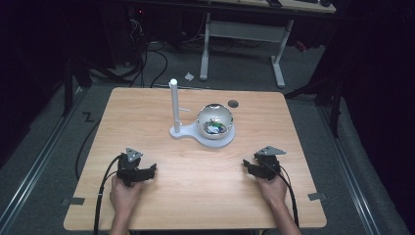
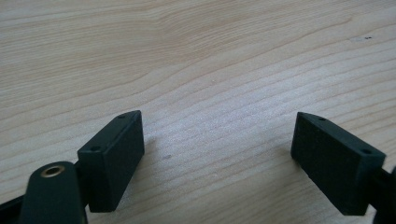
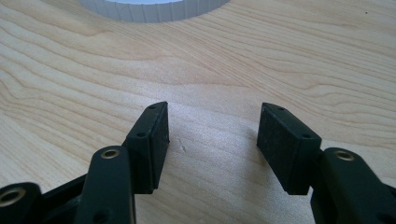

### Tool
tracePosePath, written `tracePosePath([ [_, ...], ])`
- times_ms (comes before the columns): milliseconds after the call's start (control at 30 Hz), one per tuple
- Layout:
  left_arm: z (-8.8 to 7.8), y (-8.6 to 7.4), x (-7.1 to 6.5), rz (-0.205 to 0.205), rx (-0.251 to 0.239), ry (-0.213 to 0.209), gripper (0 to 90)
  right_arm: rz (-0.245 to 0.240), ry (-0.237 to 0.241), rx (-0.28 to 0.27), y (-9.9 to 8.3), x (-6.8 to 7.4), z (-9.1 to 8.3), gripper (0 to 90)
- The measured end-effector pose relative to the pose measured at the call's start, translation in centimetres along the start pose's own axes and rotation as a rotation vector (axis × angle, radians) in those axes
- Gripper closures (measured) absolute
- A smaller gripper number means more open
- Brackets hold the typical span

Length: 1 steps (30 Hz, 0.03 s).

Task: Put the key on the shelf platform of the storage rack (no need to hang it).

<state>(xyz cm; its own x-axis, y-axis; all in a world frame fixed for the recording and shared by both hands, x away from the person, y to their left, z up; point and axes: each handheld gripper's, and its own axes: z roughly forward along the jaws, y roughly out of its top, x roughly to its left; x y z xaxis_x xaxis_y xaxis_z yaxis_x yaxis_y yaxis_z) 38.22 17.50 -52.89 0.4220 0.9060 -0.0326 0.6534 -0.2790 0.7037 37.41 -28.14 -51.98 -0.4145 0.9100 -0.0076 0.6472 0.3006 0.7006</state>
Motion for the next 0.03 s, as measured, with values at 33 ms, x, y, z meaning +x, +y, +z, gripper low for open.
tracePosePath([
  [33, 0.0, 0.0, 0.0, 0.0, 0.0, 0.0, 17.7, 0.0, 0.0, 0.0, 0.0, -0.01, 0.0, 43.9],
])
